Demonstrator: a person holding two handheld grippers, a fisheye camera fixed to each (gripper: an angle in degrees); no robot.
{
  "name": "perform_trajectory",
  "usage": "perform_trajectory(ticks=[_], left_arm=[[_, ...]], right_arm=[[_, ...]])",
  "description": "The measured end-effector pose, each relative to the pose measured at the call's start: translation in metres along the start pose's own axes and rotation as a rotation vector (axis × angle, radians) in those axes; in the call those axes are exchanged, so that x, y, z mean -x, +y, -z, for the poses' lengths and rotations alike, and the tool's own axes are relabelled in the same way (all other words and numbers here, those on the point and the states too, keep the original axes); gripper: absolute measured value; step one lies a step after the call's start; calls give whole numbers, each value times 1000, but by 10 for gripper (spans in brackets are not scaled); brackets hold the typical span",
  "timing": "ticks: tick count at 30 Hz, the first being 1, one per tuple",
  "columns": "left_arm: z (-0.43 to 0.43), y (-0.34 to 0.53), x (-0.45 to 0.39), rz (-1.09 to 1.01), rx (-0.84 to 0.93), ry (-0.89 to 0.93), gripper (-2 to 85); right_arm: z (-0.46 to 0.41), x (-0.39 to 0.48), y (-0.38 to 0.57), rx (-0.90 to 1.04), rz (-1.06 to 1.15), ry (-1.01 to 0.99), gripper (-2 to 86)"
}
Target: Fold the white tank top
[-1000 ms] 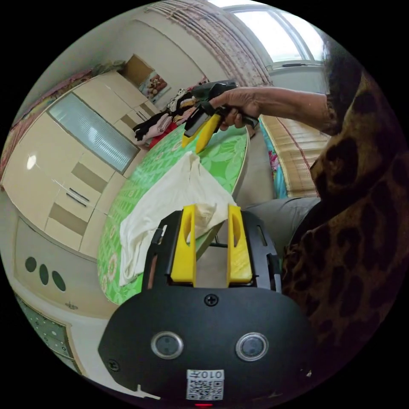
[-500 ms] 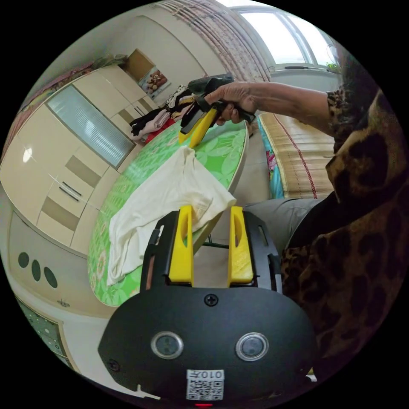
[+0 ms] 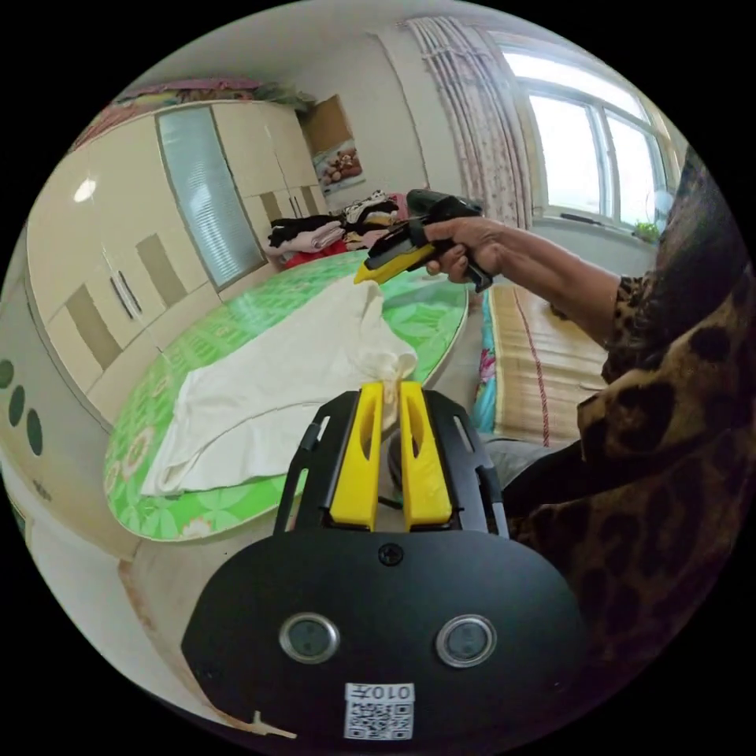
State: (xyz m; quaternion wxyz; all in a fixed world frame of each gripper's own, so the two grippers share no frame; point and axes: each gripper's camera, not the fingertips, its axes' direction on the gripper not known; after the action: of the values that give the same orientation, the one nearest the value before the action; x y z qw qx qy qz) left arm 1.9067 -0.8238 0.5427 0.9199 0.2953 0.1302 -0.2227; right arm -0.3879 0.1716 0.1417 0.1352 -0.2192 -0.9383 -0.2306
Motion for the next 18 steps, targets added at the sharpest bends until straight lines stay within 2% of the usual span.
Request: perform_trajectory(ticks=[2, 6, 9, 12, 18], left_arm=[[-1, 12, 16, 37, -16, 71, 49], [9, 25, 43, 72, -50, 116, 47], [29, 35, 87, 150, -138, 160, 44], [45, 53, 148, 270, -218, 168, 43], [42, 134, 293, 691, -313, 223, 44]], right_arm=[[2, 0, 4, 7, -9, -3, 43], [12, 9, -3, -44, 2, -134, 43], [6, 42, -30, -49, 70, -118, 43], [-20, 72, -71, -18, 110, -91, 43], [-130, 95, -178, 119, 71, -38, 53]])
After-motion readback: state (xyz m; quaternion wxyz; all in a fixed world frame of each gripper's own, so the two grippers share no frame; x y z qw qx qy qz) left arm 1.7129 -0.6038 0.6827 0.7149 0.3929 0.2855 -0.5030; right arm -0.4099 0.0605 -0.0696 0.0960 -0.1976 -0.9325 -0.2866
